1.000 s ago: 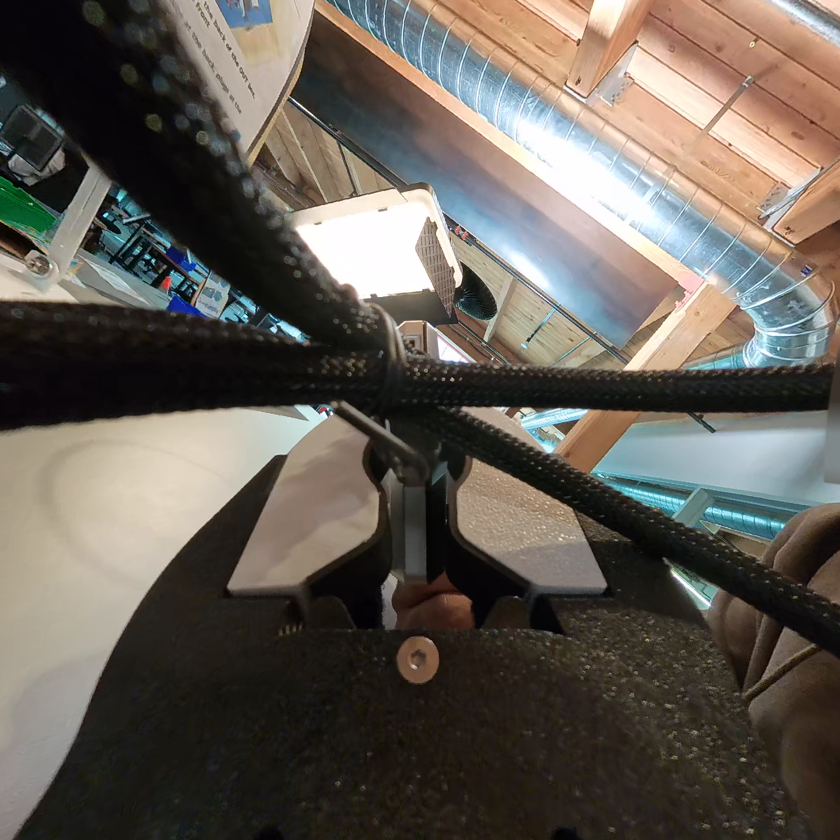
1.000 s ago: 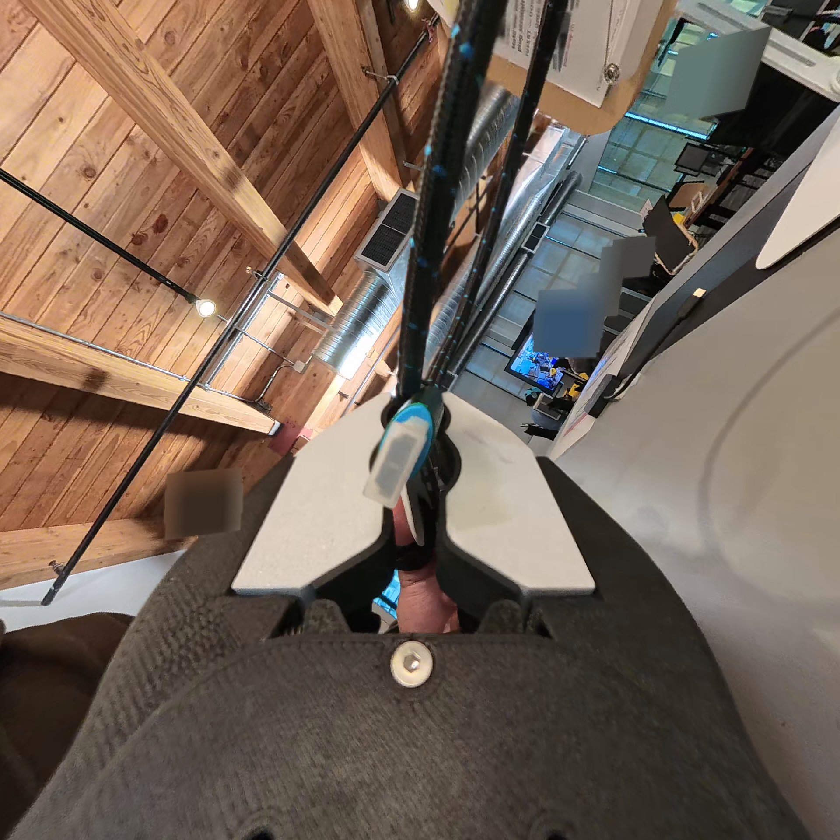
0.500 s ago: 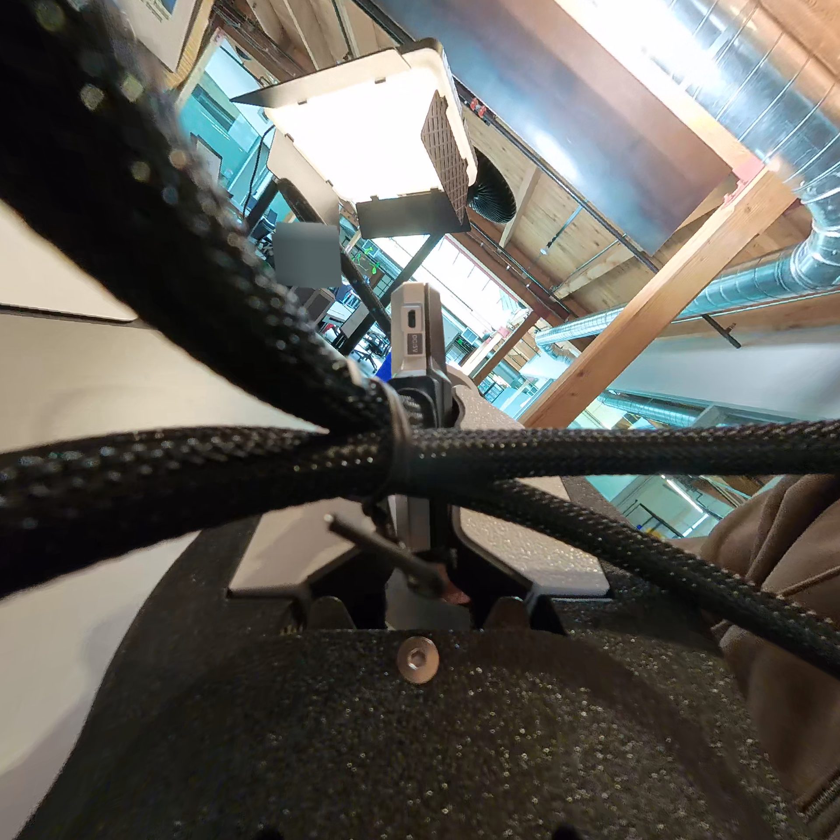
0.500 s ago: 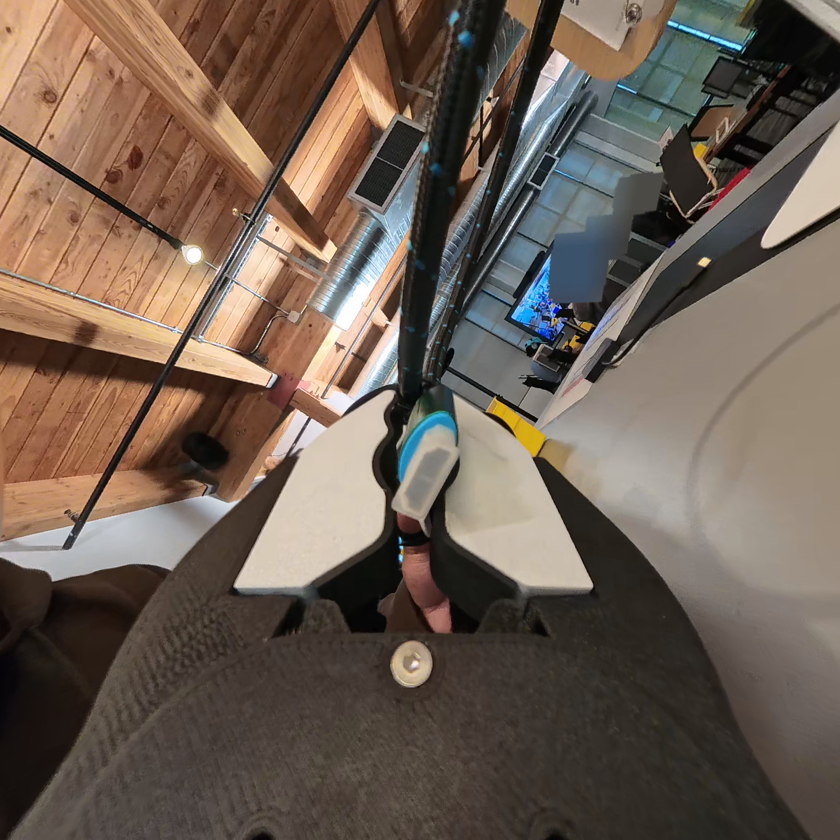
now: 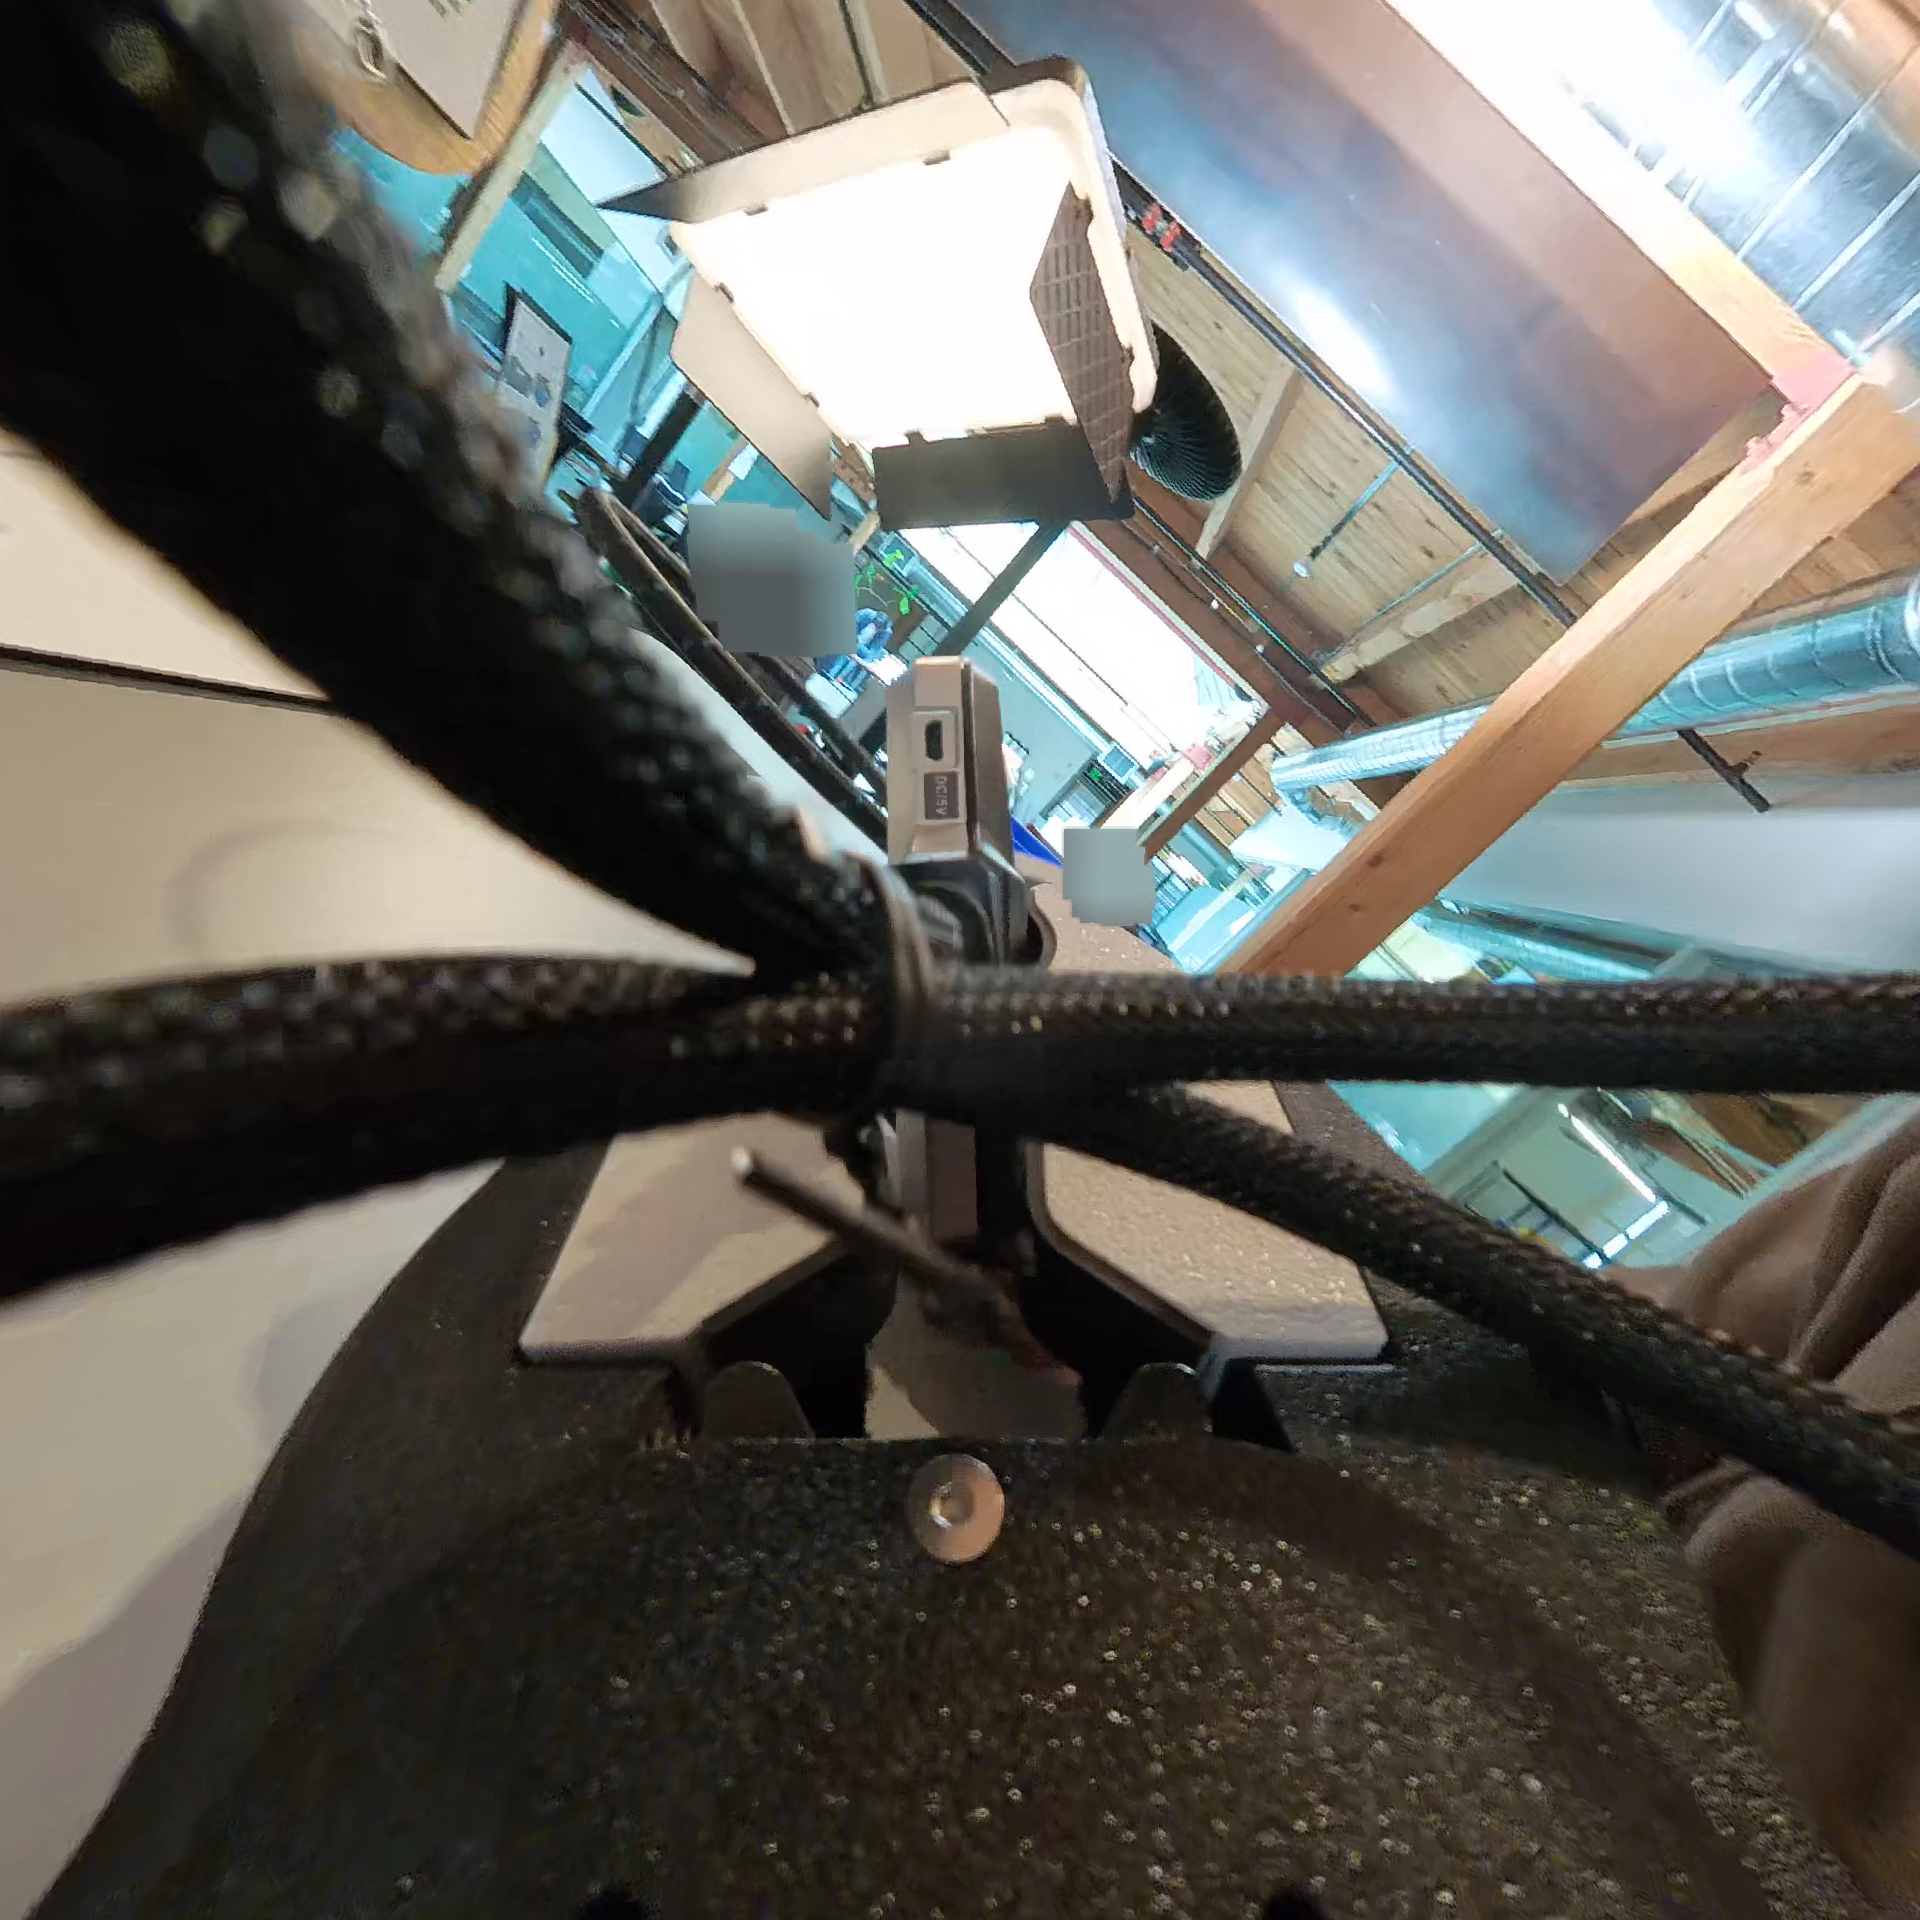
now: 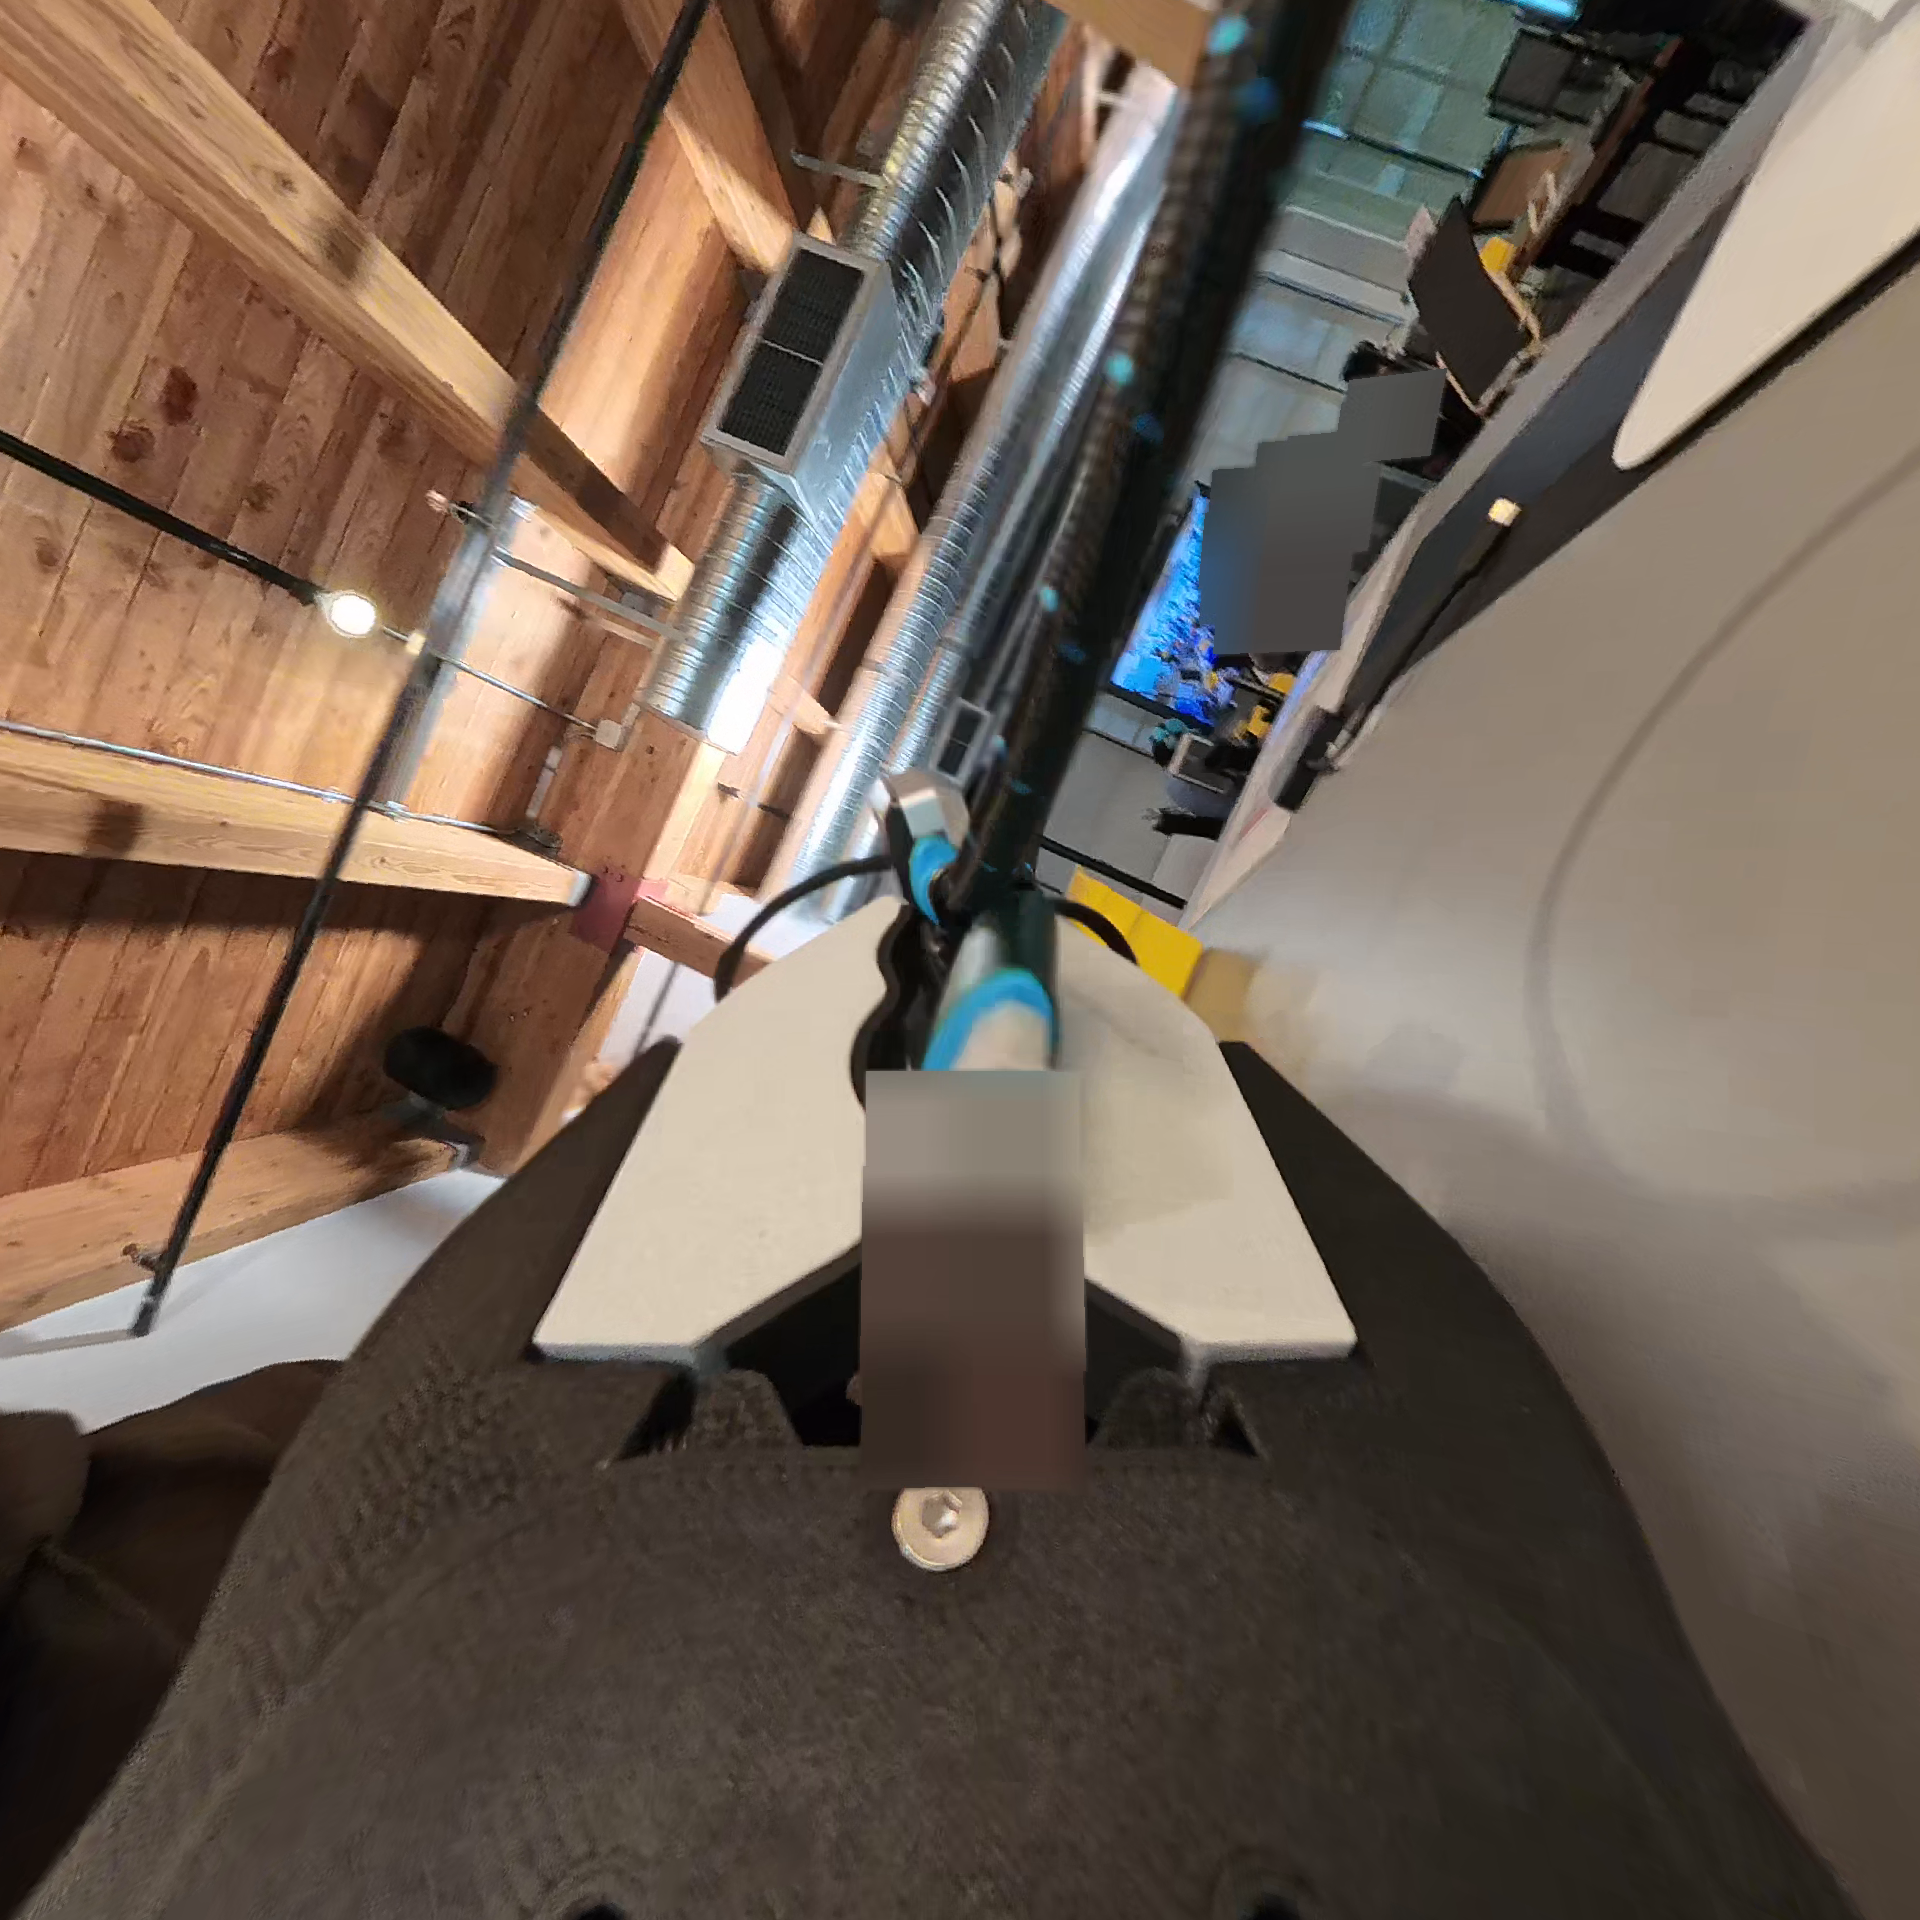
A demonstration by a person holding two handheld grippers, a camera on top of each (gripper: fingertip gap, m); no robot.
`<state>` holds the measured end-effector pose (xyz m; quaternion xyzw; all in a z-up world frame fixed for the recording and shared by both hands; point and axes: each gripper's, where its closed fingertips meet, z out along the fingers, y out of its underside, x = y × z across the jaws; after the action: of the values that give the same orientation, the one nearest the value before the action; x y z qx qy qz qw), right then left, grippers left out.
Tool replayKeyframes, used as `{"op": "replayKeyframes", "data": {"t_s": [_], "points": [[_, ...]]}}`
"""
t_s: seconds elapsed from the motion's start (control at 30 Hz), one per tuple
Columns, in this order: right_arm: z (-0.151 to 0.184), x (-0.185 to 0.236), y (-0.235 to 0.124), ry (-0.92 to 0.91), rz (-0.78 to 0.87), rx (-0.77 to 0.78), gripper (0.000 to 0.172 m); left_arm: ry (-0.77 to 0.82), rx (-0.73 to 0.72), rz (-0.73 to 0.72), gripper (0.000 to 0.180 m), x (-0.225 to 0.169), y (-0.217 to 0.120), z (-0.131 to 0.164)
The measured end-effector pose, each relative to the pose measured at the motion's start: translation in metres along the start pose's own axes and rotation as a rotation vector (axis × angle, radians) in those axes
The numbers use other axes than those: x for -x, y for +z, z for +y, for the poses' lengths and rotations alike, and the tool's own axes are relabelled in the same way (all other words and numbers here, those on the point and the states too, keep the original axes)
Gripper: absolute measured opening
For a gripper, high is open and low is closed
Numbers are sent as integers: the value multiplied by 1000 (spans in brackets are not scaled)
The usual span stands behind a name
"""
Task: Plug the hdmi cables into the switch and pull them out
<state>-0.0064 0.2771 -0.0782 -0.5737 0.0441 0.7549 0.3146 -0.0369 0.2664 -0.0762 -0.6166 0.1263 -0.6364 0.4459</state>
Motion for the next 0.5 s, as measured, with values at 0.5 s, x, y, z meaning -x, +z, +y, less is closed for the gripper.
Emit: {"op": "replayKeyframes", "data": {"t_s": [0.5], "points": [[19, -30, -9, -1291, 749, 479, 24, -460, -112, -219, 22, 59, -36, -8]]}}
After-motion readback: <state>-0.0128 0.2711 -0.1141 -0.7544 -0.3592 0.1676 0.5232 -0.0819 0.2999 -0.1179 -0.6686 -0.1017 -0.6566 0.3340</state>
